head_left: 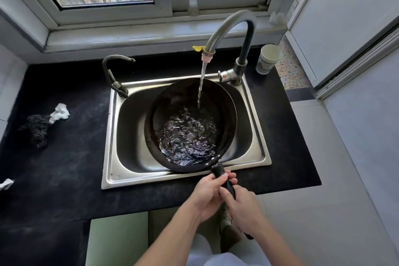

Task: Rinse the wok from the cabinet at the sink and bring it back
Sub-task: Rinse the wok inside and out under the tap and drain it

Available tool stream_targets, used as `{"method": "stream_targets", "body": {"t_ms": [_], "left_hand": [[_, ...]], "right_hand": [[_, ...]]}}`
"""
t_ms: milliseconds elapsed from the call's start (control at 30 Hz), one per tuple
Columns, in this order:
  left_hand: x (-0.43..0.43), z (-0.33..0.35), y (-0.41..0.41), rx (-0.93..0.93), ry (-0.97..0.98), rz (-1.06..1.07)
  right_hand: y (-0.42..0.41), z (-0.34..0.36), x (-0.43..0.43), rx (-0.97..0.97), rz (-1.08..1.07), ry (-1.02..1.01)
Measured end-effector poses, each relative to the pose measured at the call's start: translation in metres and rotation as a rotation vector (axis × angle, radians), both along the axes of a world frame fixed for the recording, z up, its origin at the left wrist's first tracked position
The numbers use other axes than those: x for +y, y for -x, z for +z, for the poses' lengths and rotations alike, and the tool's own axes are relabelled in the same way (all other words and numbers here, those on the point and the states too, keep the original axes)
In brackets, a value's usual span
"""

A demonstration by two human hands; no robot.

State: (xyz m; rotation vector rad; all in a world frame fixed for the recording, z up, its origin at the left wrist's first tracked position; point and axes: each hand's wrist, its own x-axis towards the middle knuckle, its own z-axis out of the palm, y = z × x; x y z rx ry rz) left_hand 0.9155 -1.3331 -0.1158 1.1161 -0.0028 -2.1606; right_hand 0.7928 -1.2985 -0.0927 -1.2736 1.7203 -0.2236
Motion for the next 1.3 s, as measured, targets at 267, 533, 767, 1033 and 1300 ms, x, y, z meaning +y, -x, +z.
{"method": "stream_targets", "body": {"t_ms": [267, 533, 767, 1033, 1300], "left_hand": [[-0.024, 0.0, 0.005, 0.068, 0.025, -0.002], [-0.017, -0.007, 0.002, 0.063, 0.041, -0.042], [-0.002, -0.01, -0.015, 0.015, 0.057, -0.056], [-0.009, -0.009, -0.021, -0.07, 0.081, -0.056], [-0.002, -0.008, -0.042, -0.113, 0.058, 0.015]], "right_hand": [[0.005, -0.001, -0.021, 0.01, 0.004, 0.065], [0.002, -0.005, -0.014, 0.022, 0.005, 0.039], [-0.011, -0.016, 0.005, -0.011, -0.002, 0.008], [-0.019, -0.014, -0.007, -0.019, 0.023, 0.022], [-0.036, -0.01, -0.012, -0.077, 0.098, 0.02]]}}
